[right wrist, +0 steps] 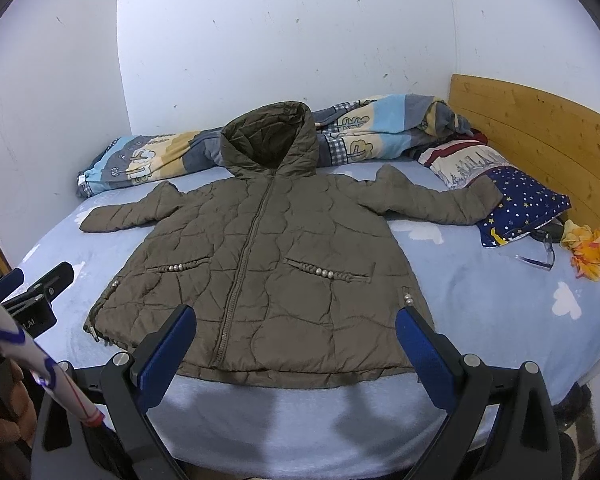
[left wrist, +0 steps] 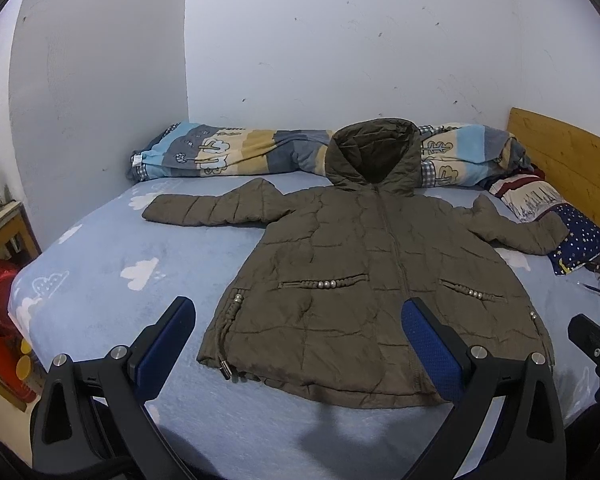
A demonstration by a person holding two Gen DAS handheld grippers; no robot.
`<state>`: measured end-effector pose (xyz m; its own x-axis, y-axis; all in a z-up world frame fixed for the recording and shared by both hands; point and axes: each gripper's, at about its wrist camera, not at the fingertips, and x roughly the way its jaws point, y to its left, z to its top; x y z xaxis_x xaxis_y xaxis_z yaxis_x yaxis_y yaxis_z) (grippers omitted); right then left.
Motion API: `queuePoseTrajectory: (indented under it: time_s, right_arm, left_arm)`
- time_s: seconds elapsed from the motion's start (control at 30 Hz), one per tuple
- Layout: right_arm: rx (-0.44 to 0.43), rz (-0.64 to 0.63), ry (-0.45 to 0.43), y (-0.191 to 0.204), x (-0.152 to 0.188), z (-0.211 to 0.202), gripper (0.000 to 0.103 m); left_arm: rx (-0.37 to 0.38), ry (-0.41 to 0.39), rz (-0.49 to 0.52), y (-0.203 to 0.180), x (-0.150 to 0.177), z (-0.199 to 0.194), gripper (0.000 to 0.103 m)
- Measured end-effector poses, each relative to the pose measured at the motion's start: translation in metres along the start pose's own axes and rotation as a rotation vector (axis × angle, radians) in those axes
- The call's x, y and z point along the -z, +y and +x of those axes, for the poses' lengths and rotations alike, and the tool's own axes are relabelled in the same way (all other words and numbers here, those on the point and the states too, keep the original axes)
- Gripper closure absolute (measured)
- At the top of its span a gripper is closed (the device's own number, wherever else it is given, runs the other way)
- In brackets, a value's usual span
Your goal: Fold large clothes
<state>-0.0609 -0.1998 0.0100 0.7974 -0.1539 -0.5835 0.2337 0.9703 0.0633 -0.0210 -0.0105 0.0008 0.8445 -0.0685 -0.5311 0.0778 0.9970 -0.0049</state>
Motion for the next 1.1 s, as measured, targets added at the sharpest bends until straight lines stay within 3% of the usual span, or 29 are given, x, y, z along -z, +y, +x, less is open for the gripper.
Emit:
queuePoseTrajectory:
  time_s: [0.23, 0.53, 0.83, 1.1]
  right_arm:
    - [0.009, -0.007, -0.003, -0.001, 0.001, 0.002, 0.001]
    - [0.024, 0.002, -0.033, -0.011, 0.000, -0.006, 0.001]
    - [0.023, -0.001, -0.064, -0.011, -0.011, -0.013, 0.001]
    - [0.034, 0.013, -0.055, -0.022, -0.015, -0.012, 0.001]
  left_arm:
    - [0.021, 0.021, -0.013, -0.008, -0.009, -0.006, 0.000]
    - [0.063, -0.034, 0.009, -0.024, -0.026, -0.025, 0.000]
    - [0.050, -0.034, -0.004, -0.021, -0.029, -0.026, 0.000]
    - [0.035, -0.053, 0.062, -0.033, -0.034, -0.015, 0.000]
